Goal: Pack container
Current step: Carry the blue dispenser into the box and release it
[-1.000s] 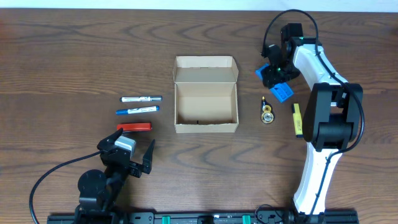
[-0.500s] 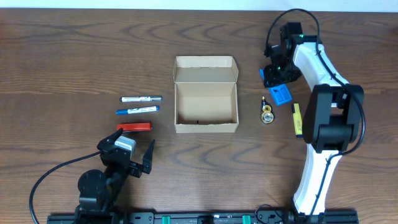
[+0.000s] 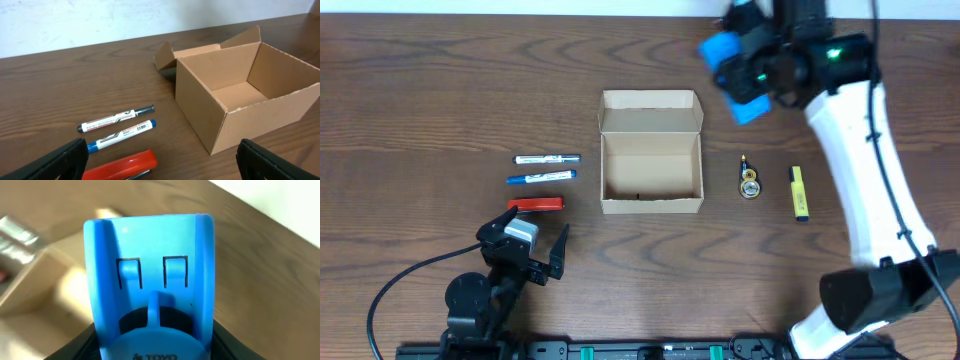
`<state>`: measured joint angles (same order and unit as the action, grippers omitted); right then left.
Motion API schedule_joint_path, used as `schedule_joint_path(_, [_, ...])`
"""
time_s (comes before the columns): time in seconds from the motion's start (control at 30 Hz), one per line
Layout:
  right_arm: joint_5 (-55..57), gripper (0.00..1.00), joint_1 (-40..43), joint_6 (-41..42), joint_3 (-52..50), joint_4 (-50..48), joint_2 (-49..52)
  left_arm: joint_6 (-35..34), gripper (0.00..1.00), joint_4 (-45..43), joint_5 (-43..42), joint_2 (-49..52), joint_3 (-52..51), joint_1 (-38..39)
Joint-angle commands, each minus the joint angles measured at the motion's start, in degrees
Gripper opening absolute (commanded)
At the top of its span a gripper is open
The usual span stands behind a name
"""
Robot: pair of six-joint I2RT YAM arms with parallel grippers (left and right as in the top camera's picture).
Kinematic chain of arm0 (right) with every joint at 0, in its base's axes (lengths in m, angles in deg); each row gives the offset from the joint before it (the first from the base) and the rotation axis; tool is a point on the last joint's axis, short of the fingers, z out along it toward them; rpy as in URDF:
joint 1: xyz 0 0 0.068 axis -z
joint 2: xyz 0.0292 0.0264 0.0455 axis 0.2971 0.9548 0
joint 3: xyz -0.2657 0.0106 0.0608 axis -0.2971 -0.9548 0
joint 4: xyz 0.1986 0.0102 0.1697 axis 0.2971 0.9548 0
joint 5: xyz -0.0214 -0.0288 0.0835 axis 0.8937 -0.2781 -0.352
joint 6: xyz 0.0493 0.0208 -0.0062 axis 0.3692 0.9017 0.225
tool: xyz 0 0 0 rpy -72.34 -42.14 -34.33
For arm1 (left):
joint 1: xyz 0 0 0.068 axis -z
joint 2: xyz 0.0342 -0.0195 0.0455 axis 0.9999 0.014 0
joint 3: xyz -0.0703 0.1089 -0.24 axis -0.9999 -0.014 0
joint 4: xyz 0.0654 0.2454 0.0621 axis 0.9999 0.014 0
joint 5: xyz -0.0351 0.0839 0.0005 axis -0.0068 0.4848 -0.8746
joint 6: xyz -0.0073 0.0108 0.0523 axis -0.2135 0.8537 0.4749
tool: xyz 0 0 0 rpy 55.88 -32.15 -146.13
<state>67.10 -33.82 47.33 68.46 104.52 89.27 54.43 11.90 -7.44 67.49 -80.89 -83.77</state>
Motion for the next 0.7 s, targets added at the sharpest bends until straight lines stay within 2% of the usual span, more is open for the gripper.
schedule_joint_path(0.0, [-2.03, 0.35, -5.97, -10.05, -1.03, 2.34, 2.32, 1.20, 0.95, 0.20, 0.15, -0.44, -1.51, -0.26])
schedule_joint_path(0.23, [-1.99, 0.35, -14.82, -21.53, -5.03, 3.19, 6.43, 1.20, 0.96, 0.20, 0.15, -0.44, -1.51, -0.26])
schedule_joint_path(0.67, [-2.14, 0.37, -15.61, -30.58, -5.16, 3.43, 17.33, 1.20, 0.95, 0.20, 0.15, -0.44, -1.51, -0.26])
